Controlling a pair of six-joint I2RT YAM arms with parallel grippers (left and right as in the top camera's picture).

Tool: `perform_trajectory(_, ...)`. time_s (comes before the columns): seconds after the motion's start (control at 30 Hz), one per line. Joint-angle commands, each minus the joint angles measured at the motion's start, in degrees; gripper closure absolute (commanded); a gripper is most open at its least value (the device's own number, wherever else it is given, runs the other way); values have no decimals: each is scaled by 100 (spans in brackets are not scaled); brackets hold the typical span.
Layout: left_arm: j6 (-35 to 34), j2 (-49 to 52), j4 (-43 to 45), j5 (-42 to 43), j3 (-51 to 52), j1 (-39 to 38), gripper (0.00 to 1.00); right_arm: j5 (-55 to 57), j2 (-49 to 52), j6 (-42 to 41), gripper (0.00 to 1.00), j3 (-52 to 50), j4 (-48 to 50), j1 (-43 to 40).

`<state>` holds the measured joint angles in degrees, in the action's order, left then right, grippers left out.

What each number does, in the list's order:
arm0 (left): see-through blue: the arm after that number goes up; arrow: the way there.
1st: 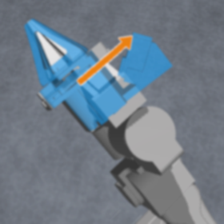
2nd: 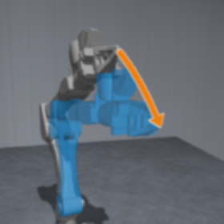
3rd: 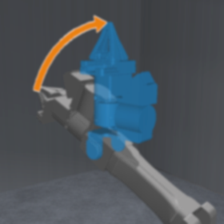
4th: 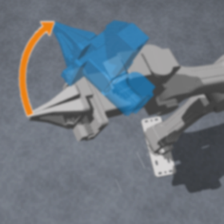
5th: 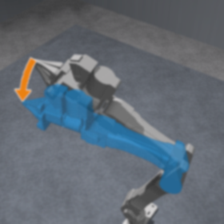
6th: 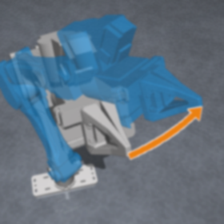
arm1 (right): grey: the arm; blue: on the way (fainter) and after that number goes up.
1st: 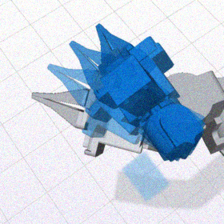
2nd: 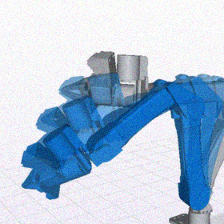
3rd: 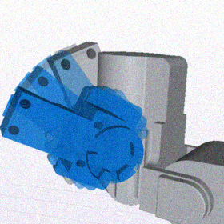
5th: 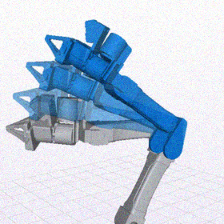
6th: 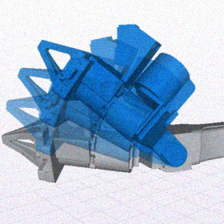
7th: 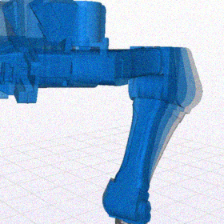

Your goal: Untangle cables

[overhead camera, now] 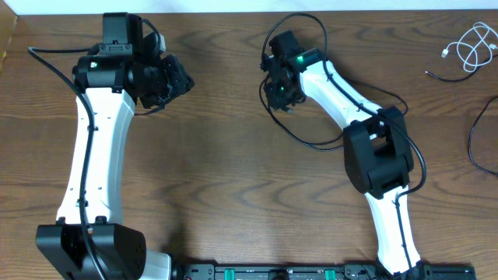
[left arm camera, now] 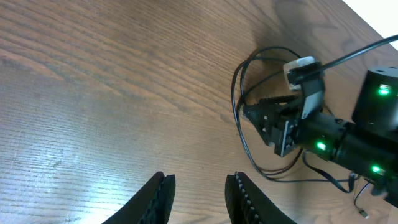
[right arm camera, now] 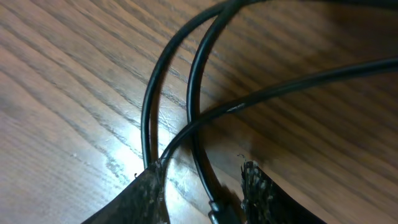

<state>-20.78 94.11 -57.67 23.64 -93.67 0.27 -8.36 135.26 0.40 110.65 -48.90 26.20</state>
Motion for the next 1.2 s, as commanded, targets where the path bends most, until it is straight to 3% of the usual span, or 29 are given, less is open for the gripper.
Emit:
perform_trajectory(0.0,55,20,-15,-35,2,4,67,-81,85,-66,58,22,26,81)
perform_trajectory(0.2,55,20,-20,-35,2,4,67,-55,96,-52,44,9,197,214)
perform_trajectory(0.5,79,20,-149,-107,2,4,67,420,407,153,47,2,46,313)
perform_trajectory(0.63,76,20,-168,-188,2,4,67,636,409,162,55,2,-46,299)
perform_trajectory(0.9,76,20,-166,-188,2,4,67,629,409,155,98,2,-667,304)
perform_trajectory(1.07,76,20,-164,-188,2,4,67,535,402,162,99,4,-1003,306)
perform_trajectory(1.17,76,20,-166,-188,2,4,67,-258,319,424,99,74,-1207,245)
